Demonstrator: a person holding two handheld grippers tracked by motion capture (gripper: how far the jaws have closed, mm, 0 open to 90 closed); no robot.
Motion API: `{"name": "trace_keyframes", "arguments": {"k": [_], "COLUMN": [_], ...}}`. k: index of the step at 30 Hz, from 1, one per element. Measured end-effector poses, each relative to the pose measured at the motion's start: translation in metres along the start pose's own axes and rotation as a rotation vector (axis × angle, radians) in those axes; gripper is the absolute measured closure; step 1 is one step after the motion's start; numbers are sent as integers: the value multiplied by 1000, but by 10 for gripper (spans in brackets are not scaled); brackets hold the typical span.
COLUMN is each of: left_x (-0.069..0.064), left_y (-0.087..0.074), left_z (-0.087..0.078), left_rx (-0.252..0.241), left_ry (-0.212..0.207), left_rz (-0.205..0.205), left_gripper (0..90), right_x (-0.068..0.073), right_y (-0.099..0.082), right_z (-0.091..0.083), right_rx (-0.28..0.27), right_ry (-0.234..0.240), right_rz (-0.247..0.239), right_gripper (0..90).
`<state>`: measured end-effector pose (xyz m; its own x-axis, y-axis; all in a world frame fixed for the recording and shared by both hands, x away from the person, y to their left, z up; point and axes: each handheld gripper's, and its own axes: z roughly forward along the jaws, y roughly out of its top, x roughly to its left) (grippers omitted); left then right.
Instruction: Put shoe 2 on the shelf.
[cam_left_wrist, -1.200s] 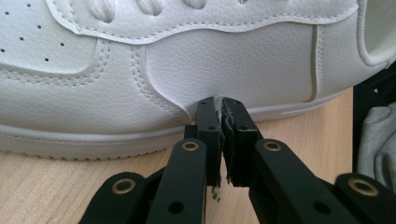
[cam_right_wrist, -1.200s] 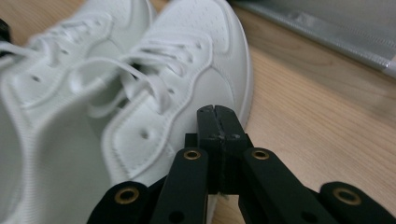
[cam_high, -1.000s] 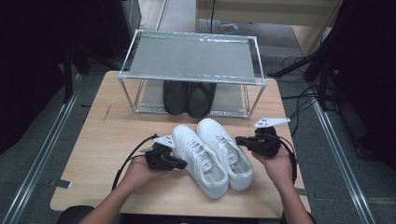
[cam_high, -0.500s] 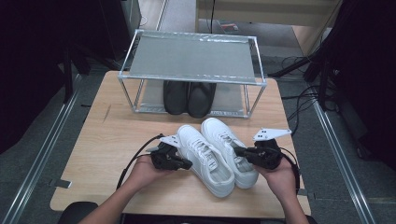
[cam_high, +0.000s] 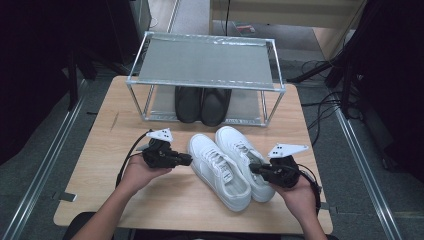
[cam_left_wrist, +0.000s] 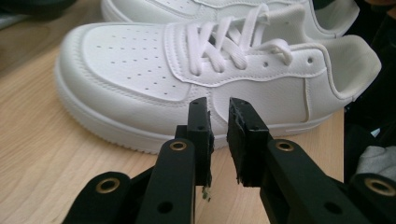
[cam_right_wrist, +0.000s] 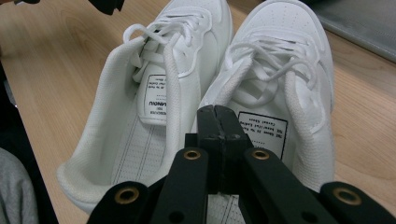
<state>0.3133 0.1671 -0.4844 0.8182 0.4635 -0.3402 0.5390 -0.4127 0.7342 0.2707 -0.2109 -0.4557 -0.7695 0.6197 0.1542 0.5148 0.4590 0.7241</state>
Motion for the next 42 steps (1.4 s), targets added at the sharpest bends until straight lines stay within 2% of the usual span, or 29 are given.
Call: {"name": "trace_keyframes", "arguments": {"k": [4,13,23,31,34,37,40,42], "left_x": [3,5,8,10,10,11,13,14], "left_y": [-1,-1,-1,-1,-2,-2,-3,-3], "left_z": [-6,-7,-10,-9,-10,-12,-14,-17], "left_rx": [-20,-12,-17,-13,-11,-19,-5,-11], "left_ry": [13,28,32,35,35,34,51,52], "left_rz": [-12,-19,-26,-26,-28,-36,-35,-43], "left_gripper": [767,724,721,721,717,706,693,684], "right_x": [2,5,7,6,3,0,0,0], "right_y": [-1,0,3,5,6,4,5,6], "right_z": [1,4,8,14,12,9,5,5], "right_rx": [-5,-23,-41,-55,-60,-80,-117,-124], "right_ry": [-21,-41,-60,-72,-52,-19,-11,-1], "right_rz": [-4,0,-21,-13,7,53,70,81], "right_gripper": [900,900,900,900,900,900,789,764]}}
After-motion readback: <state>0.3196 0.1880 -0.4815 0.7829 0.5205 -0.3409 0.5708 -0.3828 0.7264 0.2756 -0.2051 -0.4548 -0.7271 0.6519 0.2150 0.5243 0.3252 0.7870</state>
